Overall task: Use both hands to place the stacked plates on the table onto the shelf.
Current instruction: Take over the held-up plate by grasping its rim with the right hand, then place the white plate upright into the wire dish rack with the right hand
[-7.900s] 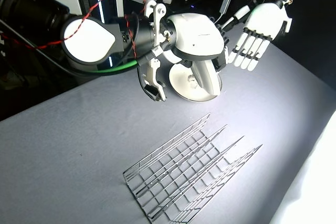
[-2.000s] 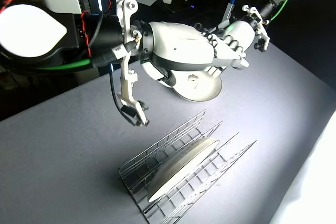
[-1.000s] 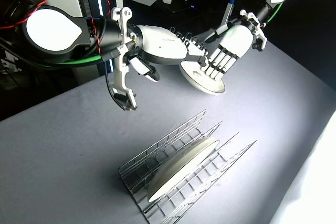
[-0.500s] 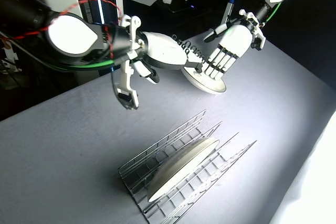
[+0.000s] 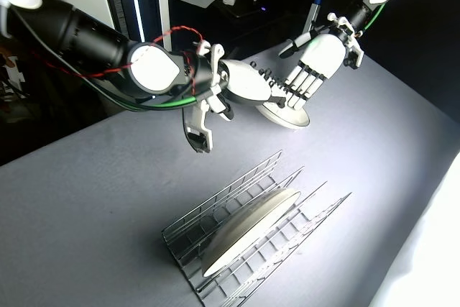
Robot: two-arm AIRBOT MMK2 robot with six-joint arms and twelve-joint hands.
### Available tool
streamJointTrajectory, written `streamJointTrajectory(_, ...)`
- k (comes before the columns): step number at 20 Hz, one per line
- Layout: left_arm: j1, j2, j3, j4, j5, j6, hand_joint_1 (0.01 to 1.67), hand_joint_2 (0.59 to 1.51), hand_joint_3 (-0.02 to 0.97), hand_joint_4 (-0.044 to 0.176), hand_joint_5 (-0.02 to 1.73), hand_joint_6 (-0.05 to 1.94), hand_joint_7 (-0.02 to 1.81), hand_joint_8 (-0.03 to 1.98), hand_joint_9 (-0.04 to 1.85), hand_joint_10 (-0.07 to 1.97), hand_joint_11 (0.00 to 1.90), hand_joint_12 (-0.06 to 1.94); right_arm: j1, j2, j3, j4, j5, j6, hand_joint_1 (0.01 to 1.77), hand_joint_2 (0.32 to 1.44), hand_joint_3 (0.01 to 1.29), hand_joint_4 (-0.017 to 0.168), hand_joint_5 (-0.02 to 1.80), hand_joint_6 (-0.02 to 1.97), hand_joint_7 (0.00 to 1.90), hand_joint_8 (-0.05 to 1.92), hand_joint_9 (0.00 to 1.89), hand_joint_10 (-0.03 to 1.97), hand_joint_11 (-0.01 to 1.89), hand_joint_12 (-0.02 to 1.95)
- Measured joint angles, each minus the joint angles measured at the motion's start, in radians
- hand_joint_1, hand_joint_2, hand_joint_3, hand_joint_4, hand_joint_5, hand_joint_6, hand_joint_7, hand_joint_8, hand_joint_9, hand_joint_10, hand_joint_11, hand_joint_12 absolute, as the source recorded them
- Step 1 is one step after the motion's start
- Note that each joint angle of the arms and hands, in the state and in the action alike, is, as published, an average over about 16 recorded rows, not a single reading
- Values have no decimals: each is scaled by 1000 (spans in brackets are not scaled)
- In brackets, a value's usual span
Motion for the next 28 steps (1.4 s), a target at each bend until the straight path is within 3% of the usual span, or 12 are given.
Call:
streamJointTrajectory(11, 0, -1, 4, 0, -2, -2, 16, 1109, 13, -10, -11, -31, 1, -4, 8, -10, 13, -32, -16, -144, 117, 5, -23, 0, 1340, 1037, 15, 4, 174, 15, 158, 4, 165, 11, 8, 851)
streamJointTrajectory(17, 0, -3, 10, 0, -6, -2, 16, 1104, 13, -10, -12, -34, 0, -4, 9, -8, 13, -32, -13, -185, 160, 13, -10, -3, 1328, 1066, 15, 2, 361, 36, 354, 14, 364, 19, 113, 985)
streamJointTrajectory(28, -8, 1, 18, -19, -10, 0, 16, 1105, 12, -7, -11, -32, 4, -3, 11, -4, 12, -30, -1, -210, 188, 22, 34, -16, 1269, 1015, 13, -4, 713, 502, 748, 503, 771, 602, 657, 1071)
